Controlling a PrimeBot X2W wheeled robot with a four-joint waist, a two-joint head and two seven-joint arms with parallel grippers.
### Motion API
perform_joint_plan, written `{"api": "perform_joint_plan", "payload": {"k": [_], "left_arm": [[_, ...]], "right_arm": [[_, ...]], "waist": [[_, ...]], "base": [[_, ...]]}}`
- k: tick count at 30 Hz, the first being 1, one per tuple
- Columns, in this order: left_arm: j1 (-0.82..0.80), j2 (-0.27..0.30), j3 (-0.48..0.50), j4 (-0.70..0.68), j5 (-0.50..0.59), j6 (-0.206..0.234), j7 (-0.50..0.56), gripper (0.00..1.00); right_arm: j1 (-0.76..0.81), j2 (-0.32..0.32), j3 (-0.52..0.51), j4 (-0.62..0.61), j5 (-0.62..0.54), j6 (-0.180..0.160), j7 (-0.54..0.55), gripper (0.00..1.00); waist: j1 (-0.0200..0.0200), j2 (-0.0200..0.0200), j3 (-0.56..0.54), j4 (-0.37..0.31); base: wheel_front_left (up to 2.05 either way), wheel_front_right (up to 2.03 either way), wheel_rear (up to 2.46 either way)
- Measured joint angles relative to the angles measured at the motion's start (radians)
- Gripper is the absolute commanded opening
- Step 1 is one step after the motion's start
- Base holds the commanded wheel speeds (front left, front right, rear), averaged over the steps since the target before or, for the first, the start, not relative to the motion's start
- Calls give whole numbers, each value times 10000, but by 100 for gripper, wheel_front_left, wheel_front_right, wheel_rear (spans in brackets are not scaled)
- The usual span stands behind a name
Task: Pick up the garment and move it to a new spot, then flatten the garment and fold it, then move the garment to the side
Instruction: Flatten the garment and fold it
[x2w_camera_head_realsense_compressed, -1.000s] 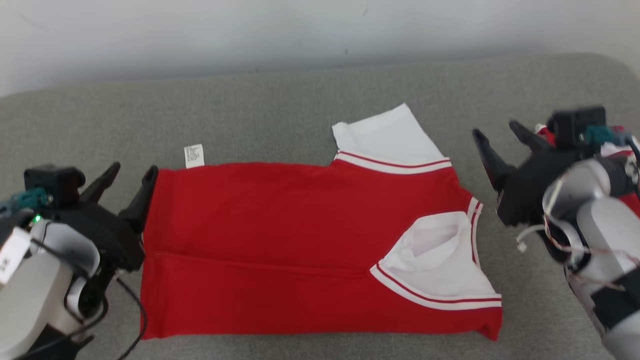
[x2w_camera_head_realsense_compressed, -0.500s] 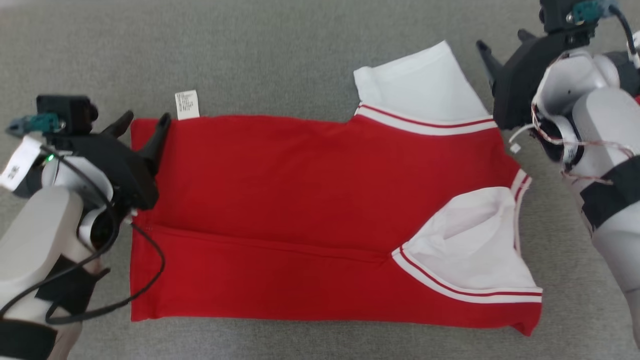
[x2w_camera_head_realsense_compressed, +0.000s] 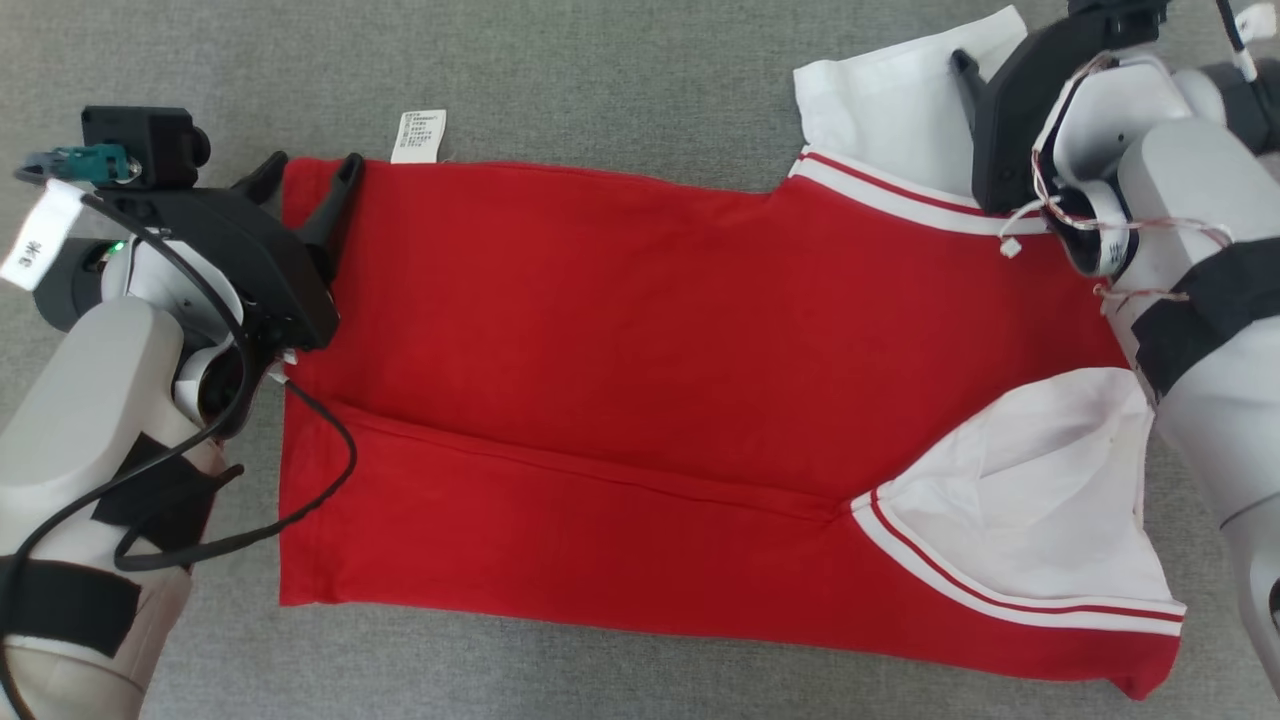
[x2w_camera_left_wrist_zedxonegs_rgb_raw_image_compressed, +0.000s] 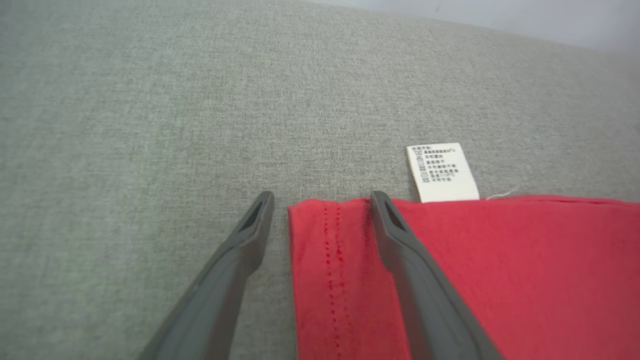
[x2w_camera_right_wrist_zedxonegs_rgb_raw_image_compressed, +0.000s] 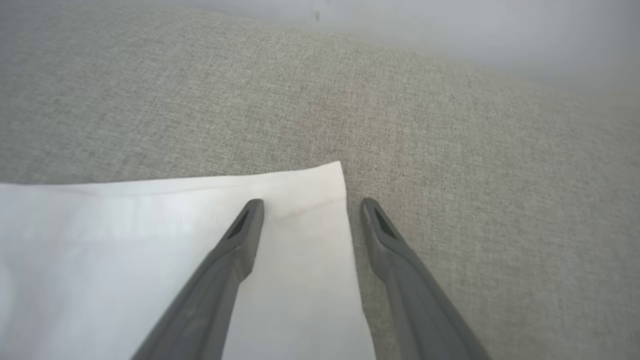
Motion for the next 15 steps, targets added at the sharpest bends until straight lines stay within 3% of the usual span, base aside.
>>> {"api": "perform_joint_plan", "payload": {"k": [11,12,13,14,15], "left_arm": [[-393,-470,2,775,-591,-10,169,100],[-393,-495,25,836,-662,-10,188,55],[-393,-508,29,911,-709,-12,203,38],[-391,-491,-19,959,-708,-10,228,0],[-381,-453,-92,965,-709,-12,230,0]], "right_arm": [[-847,196,520,1417,-639,-25,-81,98],[-913,259,518,1530,-656,-21,-84,9],[-934,324,518,1620,-656,-23,-94,0],[-933,372,564,1689,-660,-13,-98,0],[-934,420,581,1776,-660,-6,-127,0]], "waist": [[-2,-1,50,228],[-2,-2,20,237],[-2,-1,-14,241],[-2,-2,-50,241],[-2,-2,-87,239]], "base": [[0,0,0],[0,0,0],[0,0,0],[0,0,0],[0,0,0]]}}
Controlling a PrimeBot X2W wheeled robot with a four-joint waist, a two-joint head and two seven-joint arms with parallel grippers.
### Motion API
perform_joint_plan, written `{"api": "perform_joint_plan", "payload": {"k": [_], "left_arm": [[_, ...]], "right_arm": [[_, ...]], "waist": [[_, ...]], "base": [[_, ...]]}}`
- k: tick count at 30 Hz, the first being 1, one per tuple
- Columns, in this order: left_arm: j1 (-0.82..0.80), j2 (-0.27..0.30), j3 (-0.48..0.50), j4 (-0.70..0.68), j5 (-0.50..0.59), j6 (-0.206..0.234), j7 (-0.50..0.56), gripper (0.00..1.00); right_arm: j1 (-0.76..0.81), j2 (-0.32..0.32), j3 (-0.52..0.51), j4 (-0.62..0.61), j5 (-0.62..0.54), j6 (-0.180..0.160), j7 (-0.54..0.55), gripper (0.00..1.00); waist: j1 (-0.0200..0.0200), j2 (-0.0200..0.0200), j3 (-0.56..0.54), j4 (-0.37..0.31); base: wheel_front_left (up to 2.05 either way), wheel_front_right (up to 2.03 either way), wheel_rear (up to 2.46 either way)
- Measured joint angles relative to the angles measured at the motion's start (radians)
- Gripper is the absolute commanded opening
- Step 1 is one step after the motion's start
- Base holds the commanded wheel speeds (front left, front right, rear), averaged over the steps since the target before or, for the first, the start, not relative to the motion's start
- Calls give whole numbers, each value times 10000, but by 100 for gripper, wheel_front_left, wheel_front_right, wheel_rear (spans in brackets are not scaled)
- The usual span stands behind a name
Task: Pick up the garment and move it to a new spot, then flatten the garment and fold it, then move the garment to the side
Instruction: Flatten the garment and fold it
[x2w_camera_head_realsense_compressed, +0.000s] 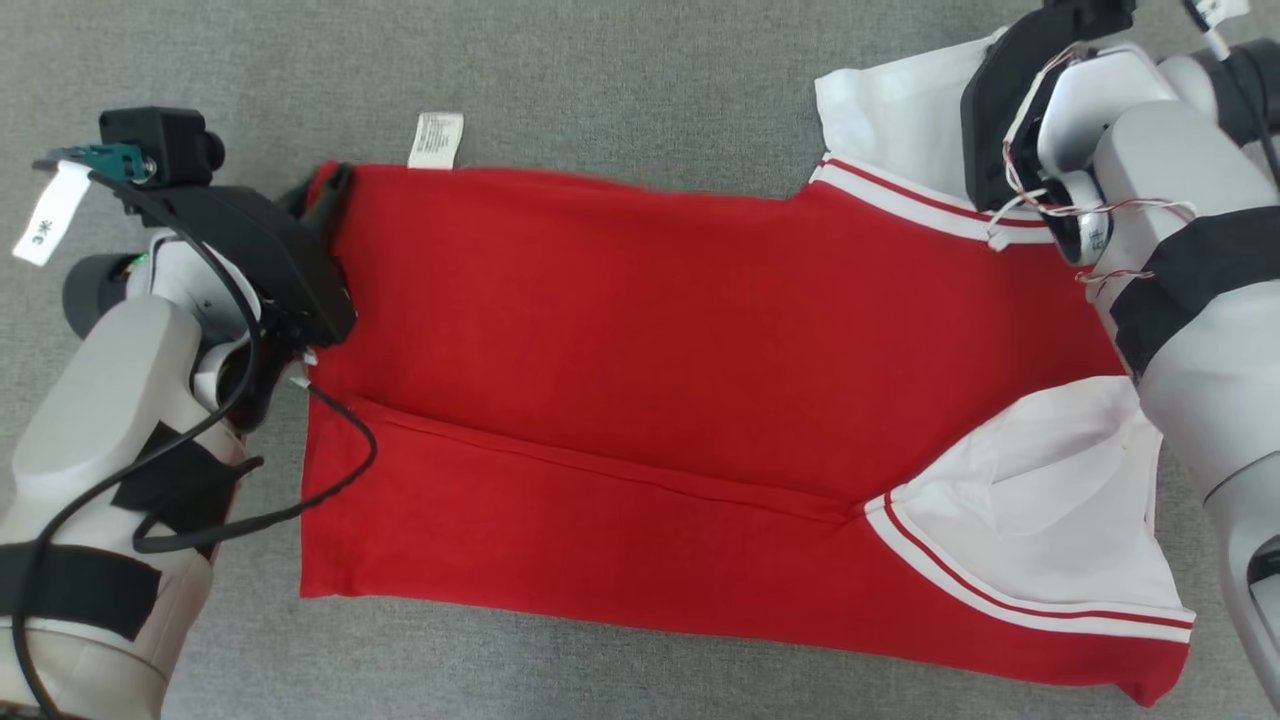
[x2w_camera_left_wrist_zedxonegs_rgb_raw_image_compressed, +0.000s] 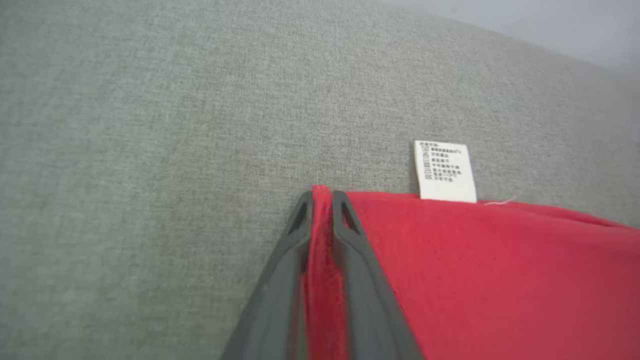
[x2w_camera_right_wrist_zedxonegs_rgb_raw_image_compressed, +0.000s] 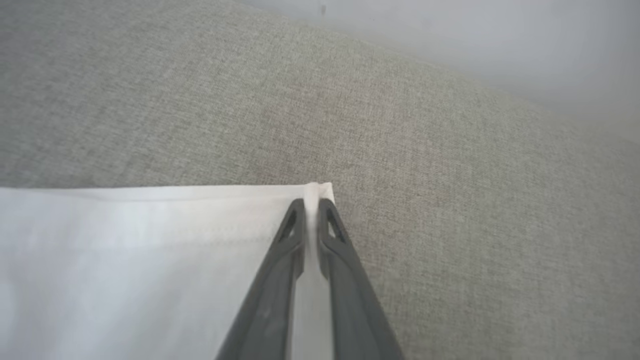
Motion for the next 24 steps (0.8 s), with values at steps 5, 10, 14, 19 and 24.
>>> {"api": "perform_joint_plan", "payload": {"k": [5,10,14,19,24], "left_arm": [[42,15,-215,33,-280,-69,-44,0],[47,169,-276,-111,-332,-69,-531,0],[47,376,-453,-219,-401,-69,-817,0],[25,464,-593,-525,-502,-69,-1294,0],[330,573,-1053,-825,-577,-69,-1599,0]], "right_arm": [[2,-6,-6,362,0,173,-387,0],[-29,-121,-174,410,13,359,-1183,0],[-220,-144,-345,439,123,520,-1856,0],[-318,-142,-589,512,426,731,-2631,0],[116,-61,-694,604,696,1317,-3292,0]], "waist": [[0,1,-192,-59],[0,0,-385,-161],[0,1,-540,-257],[0,1,-788,-357],[0,0,-1099,-424]], "base": [[0,0,0],[0,0,0],[0,0,0],[0,0,0],[0,0,0]]}}
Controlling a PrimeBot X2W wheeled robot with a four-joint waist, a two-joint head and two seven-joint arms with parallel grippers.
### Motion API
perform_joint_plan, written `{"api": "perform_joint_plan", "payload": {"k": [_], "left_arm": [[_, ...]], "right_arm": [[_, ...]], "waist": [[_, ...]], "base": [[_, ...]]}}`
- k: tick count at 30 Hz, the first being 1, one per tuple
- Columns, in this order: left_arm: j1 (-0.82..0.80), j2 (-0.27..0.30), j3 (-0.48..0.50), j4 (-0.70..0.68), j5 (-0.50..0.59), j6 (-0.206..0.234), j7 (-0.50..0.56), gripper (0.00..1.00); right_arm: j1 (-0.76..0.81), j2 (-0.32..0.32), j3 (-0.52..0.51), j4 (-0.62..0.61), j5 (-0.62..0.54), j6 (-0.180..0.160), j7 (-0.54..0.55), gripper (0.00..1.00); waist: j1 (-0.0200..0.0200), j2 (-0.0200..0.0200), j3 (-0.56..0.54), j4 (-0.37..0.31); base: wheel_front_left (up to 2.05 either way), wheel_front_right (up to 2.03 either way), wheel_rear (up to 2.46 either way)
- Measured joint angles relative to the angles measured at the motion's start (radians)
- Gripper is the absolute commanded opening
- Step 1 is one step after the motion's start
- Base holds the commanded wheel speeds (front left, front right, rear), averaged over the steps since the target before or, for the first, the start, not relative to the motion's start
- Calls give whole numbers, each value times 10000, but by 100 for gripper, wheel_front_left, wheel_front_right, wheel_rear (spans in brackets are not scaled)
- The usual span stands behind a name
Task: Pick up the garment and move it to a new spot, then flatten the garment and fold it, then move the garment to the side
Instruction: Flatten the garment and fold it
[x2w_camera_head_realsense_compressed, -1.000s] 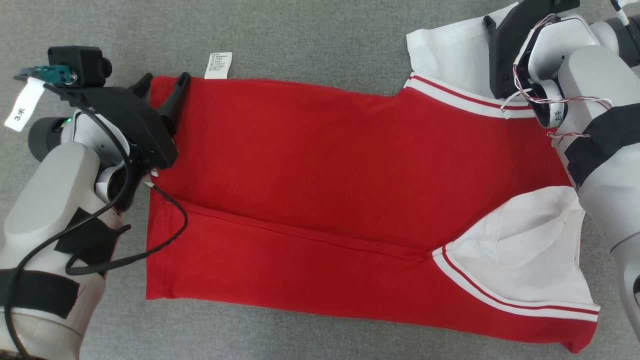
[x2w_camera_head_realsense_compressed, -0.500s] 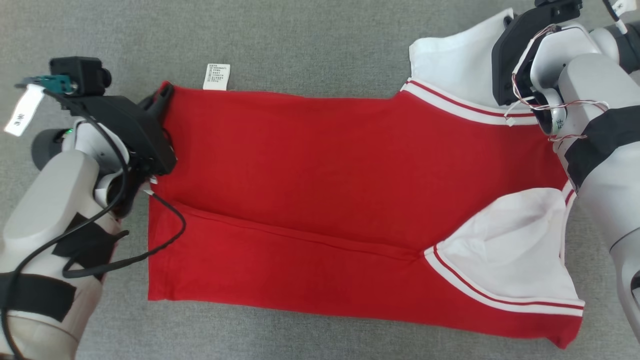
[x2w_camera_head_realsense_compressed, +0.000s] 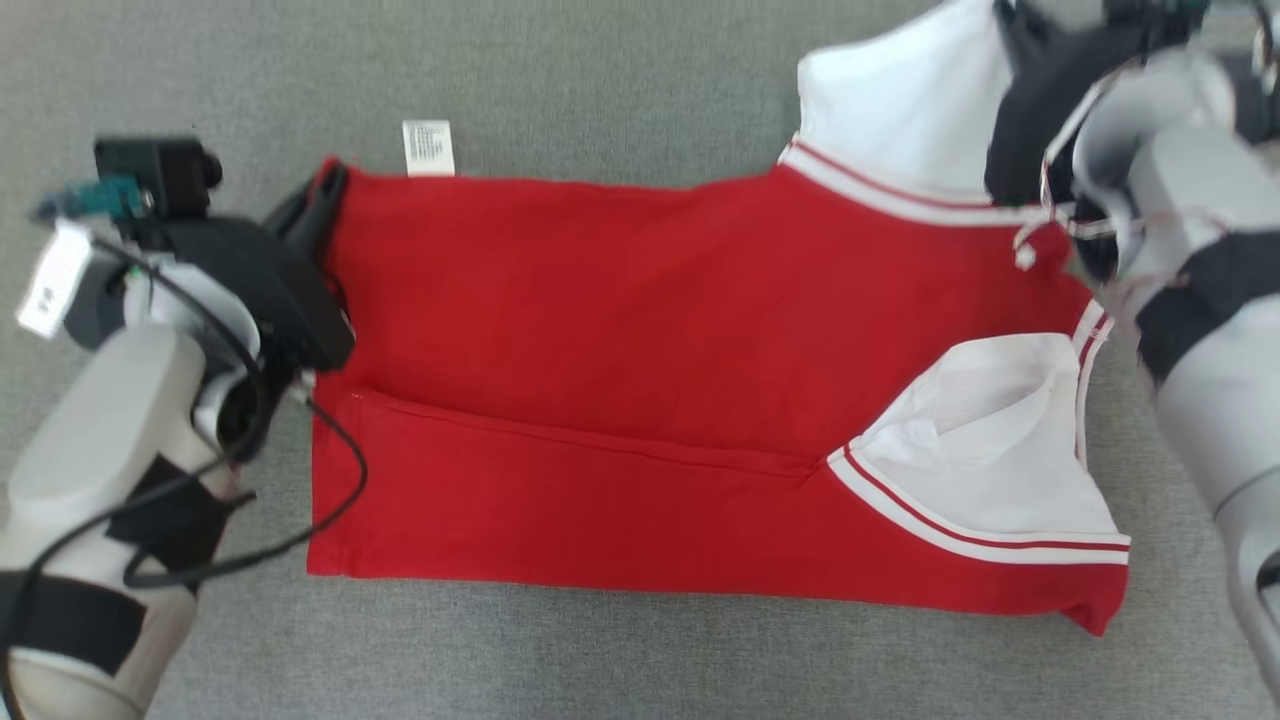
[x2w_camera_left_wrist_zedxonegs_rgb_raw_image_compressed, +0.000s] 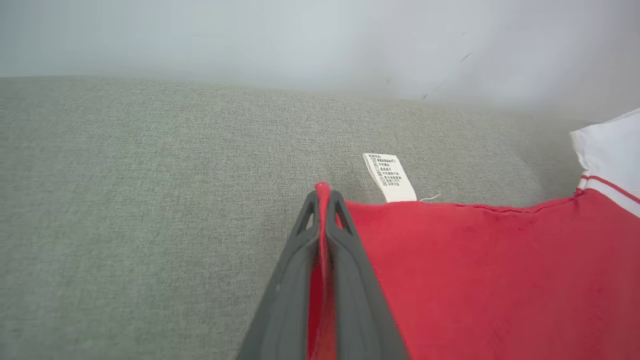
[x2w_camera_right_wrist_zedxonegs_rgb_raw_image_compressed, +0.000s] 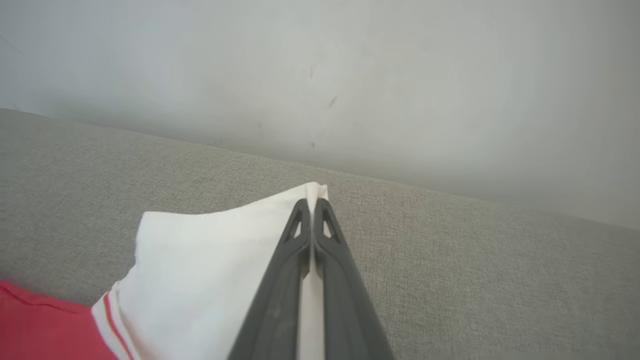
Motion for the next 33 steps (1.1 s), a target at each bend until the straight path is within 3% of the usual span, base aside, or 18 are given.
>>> {"api": "perform_joint_plan", "payload": {"k": [8,17,24,33], "left_arm": [[1058,593,-272,-662,-627,0,-631,0],[1941,966,-525,-1300,-1411,0,-1035,0],[2467,1271,-623,-1528,-1858,0,-1277,0],[3116,1384,-1187,-1894,-1919,0,-1375,0]], "right_arm": [[1367,88,-190,-221,543,433,-1104,0],[3004,-188,-295,-779,1179,537,-1946,0],[4305,-506,777,-2575,2065,537,-2061,0],[5931,-1630,1733,-4385,3254,537,-1925,0]], "waist": [[-1,0,-553,-132],[-1,-1,-1215,-349],[-1,-1,-1676,-560],[-1,-1,-2198,-746]], "base": [[0,0,0],[0,0,0],[0,0,0],[0,0,0]]}}
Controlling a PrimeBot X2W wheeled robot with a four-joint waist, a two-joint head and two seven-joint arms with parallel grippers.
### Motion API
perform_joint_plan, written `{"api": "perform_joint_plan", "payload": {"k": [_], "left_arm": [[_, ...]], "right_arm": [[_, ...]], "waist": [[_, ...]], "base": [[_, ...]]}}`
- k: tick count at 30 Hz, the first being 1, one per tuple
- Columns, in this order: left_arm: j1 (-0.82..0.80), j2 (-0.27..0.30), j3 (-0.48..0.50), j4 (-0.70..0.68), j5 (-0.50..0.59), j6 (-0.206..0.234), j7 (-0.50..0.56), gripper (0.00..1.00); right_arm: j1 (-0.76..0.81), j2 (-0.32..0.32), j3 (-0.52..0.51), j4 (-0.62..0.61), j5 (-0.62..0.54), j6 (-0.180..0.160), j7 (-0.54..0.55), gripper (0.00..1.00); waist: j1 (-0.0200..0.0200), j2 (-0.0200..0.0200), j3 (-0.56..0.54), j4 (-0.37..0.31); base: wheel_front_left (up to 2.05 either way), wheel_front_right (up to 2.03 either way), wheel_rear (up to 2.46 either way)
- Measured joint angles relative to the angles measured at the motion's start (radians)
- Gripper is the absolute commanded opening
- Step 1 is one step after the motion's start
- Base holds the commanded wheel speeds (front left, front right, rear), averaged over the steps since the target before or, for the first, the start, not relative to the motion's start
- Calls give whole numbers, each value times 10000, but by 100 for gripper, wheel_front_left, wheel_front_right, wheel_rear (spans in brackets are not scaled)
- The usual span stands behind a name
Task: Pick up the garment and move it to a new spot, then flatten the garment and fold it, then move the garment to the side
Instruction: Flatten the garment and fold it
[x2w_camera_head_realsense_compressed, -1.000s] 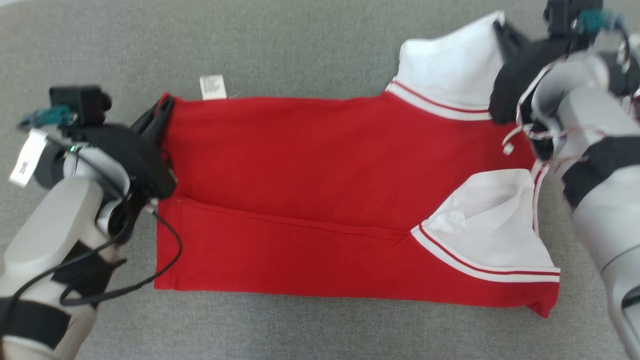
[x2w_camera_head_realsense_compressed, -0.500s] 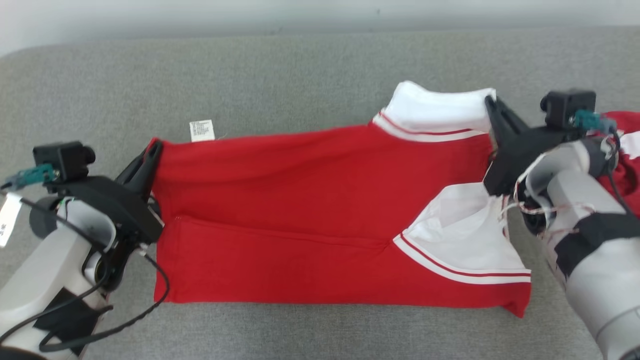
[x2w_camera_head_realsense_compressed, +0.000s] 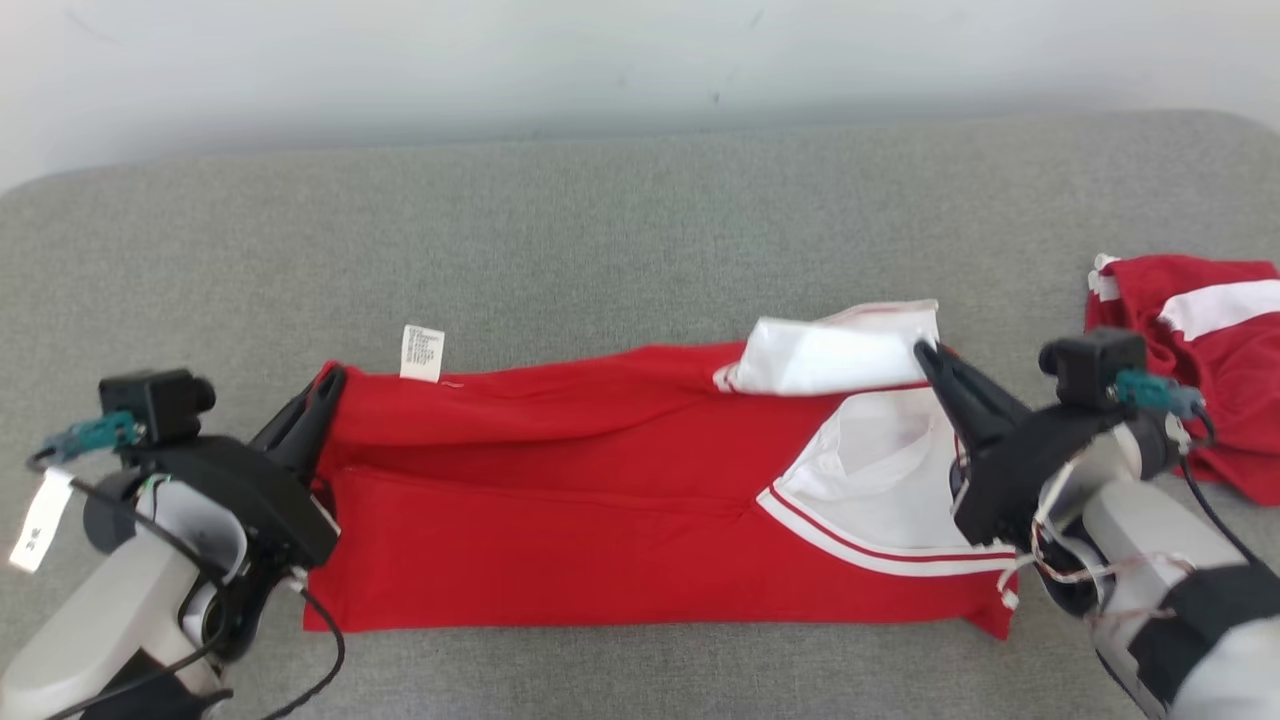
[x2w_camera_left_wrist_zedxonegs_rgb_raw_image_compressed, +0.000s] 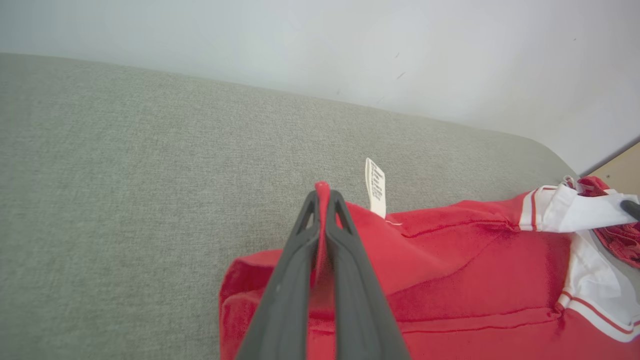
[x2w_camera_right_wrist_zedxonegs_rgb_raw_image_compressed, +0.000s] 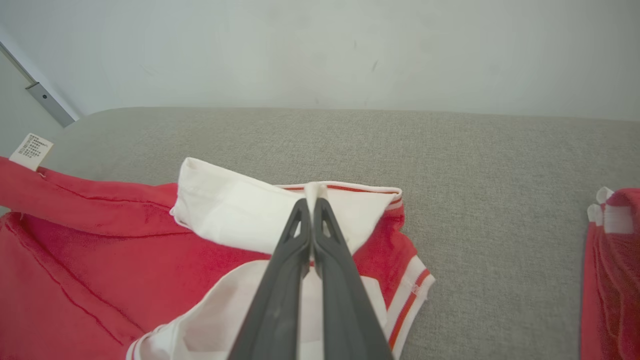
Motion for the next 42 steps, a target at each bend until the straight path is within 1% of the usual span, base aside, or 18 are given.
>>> {"api": "perform_joint_plan", "payload": {"k": [6,11,15,16,18,20,21,22,23,24,25,27,32,37,42], "left_arm": [[432,17,100,94,-479,0,-313,0],[879,86,-2,130,-550,0,-428,0],[1156,222,-345,109,-426,0,-426,0],[1156,265,-460,117,-305,0,-426,3],[1161,272,-548,186,-257,0,-426,4],[1179,265,-640,370,-184,0,-426,8],[1254,261,-642,451,-182,0,-430,21],[1326,251,-698,596,-146,0,-430,44],[1371,259,-834,721,38,0,-430,44],[1424,245,-861,769,196,29,-481,77],[1464,207,-851,798,203,98,-535,100],[1483,153,-846,848,209,104,-640,100],[1502,150,-715,828,290,387,-880,100],[1662,178,-593,539,445,692,-1068,100],[2057,161,-523,2,660,1072,-1162,100]], "right_arm": [[1096,-504,477,-1267,991,0,88,0],[1782,-966,619,-1933,1586,0,263,0],[2190,-1337,913,-2236,1735,0,571,0],[2290,-1400,959,-2253,1735,0,614,0],[2437,-1496,970,-2255,1735,0,681,0],[2446,-1551,1039,-2159,1695,0,853,0],[2445,-1549,1133,-2082,1655,0,984,42],[2449,-1536,1235,-1988,1549,0,1064,100],[2470,-1511,1264,-1935,1549,0,1143,100],[2503,-1486,1243,-1948,1590,0,1137,100],[2559,-1459,1172,-1981,1689,0,1133,100],[2624,-1484,1072,-2038,1753,0,1127,100],[2747,-1732,453,-2451,2370,0,932,100],[3231,-1779,58,-2968,2824,-38,667,100],[3290,-1973,44,-2897,2510,-780,625,100]], "waist": [[1,0,-392,-49],[0,0,-712,-84],[0,-1,-863,-152],[0,0,-887,-168],[1,-1,-930,-189],[1,-1,-966,-208],[1,-1,-982,-223],[1,-1,-996,-241],[1,0,-1010,-259],[1,-1,-1022,-278],[1,-1,-1039,-293],[1,-1,-1083,-311],[1,0,-1256,-321],[1,0,-1437,-292],[1,0,-1561,-181]], "base": [[0,0,0],[0,0,0],[0,0,0],[0,0,0],[0,0,0],[0,0,0],[0,0,0],[0,0,0],[0,0,0],[0,0,0],[0,0,0],[0,0,0],[0,0,0],[0,0,0],[0,0,0]]}}
